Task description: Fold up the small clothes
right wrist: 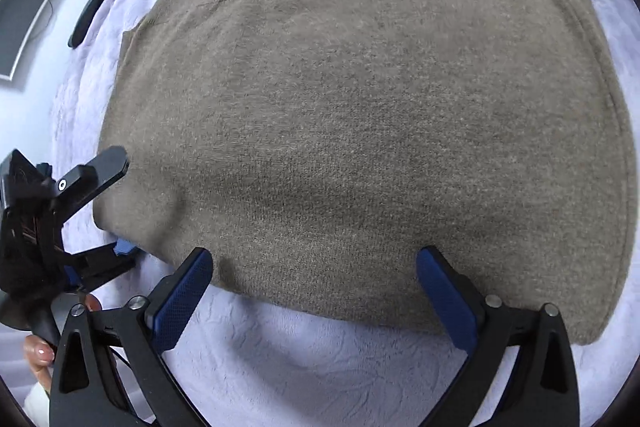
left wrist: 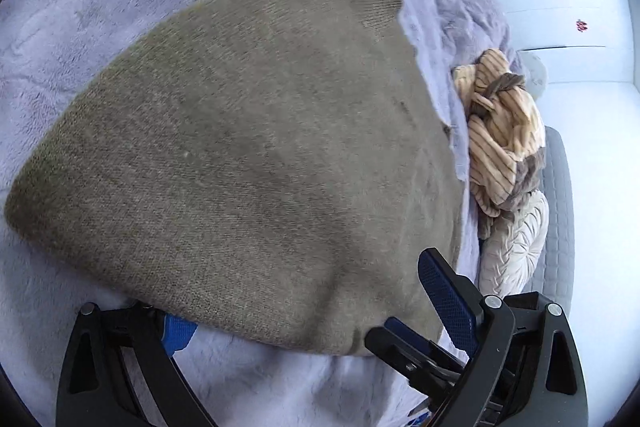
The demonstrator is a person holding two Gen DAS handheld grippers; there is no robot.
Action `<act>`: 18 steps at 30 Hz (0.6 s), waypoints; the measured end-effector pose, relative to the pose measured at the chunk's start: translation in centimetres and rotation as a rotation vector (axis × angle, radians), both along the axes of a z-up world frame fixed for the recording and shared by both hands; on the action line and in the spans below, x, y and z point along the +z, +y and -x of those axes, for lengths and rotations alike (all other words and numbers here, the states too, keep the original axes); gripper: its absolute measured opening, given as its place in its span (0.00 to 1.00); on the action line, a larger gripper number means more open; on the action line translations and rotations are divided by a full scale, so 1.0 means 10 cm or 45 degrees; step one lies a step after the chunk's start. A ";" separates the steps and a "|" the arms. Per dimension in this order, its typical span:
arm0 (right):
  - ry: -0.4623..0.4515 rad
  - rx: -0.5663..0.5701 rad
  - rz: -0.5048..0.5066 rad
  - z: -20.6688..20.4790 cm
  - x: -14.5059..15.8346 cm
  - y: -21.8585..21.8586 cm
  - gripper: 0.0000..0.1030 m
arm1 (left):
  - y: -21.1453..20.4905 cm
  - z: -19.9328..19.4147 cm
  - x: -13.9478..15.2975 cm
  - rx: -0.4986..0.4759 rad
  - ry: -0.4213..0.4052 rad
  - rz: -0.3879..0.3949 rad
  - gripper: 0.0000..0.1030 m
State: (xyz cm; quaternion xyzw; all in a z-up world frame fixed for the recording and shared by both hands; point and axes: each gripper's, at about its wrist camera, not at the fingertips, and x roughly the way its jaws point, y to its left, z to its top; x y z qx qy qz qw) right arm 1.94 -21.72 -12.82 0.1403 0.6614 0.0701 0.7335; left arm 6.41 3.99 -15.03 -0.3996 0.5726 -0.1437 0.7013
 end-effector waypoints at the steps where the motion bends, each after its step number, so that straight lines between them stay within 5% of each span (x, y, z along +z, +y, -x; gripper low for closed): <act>1: -0.020 0.018 0.015 0.00 0.06 0.03 0.67 | 0.00 0.01 0.04 -0.002 -0.022 0.003 0.94; 3: -0.044 0.045 0.037 -0.01 0.11 0.08 0.50 | -0.03 0.01 0.13 -0.012 -0.065 0.016 0.94; 10: 0.004 -0.008 -0.061 -0.06 -0.04 0.01 0.50 | -0.13 -0.11 0.41 -0.070 -0.225 0.041 0.94; 13: -0.002 0.006 -0.061 -0.04 -0.05 -0.01 0.50 | -0.11 -0.14 0.15 -0.050 -0.109 -0.038 0.94; 18: -0.008 0.012 -0.059 -0.06 -0.06 -0.02 0.50 | 0.11 -0.15 -0.12 0.150 0.025 0.038 0.79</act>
